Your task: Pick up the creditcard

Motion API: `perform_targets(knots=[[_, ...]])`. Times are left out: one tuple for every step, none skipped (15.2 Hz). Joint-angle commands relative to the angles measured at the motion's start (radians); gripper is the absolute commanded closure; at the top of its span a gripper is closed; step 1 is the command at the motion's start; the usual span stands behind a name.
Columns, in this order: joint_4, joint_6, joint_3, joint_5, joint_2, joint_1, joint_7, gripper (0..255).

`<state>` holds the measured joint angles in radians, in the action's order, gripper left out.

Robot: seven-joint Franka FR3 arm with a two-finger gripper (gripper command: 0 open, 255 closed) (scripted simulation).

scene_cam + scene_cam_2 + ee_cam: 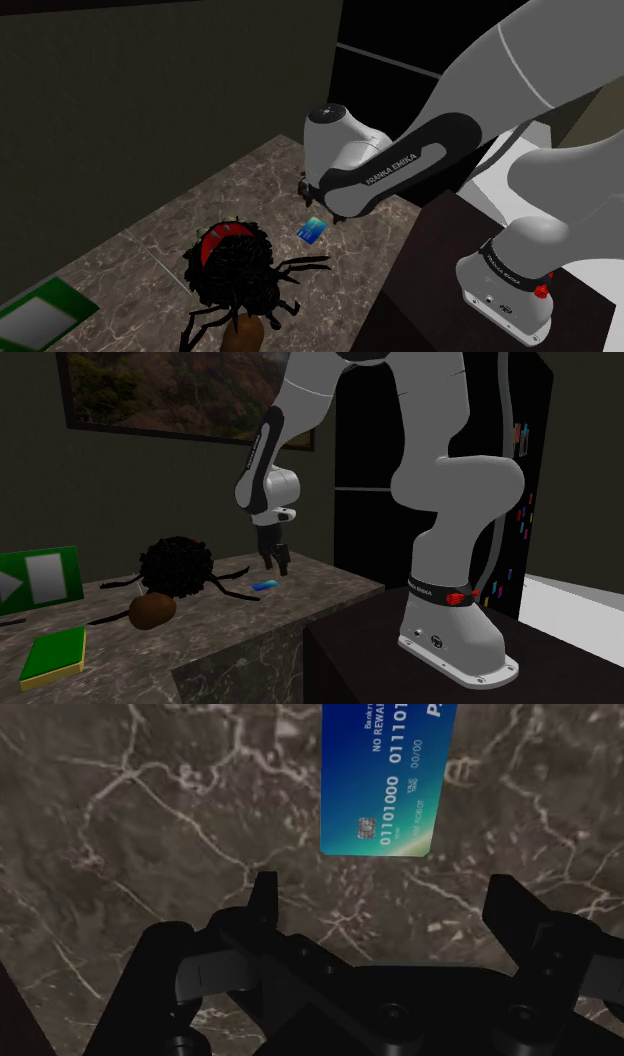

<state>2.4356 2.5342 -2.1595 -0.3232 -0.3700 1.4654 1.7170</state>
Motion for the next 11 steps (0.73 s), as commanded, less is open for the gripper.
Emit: perform_targets(knots=[[-0.004, 0.023, -0.049, -0.046, -0.032, 0.041, -0.026, 0], [-0.006, 0.032, -0.069, -0.063, -0.045, 0.058, -0.037, 0], [-0.008, 0.042, -0.088, -0.080, -0.059, 0.073, -0.047, 0], [-0.009, 0.048, -0.100, -0.089, -0.066, 0.083, -0.053, 0], [-0.009, 0.048, -0.099, -0.089, -0.066, 0.083, -0.053, 0], [-0.009, 0.046, -0.098, -0.088, -0.065, 0.080, -0.050, 255], [-0.009, 0.047, -0.097, -0.088, -0.064, 0.080, -0.051, 255], [-0.008, 0.047, -0.097, -0.087, -0.064, 0.080, -0.051, 255], [-0.009, 0.048, -0.099, -0.089, -0.066, 0.082, -0.052, 255], [-0.010, 0.047, -0.099, -0.089, -0.066, 0.082, -0.052, 255], [-0.009, 0.048, -0.099, -0.089, -0.066, 0.081, -0.052, 255]])
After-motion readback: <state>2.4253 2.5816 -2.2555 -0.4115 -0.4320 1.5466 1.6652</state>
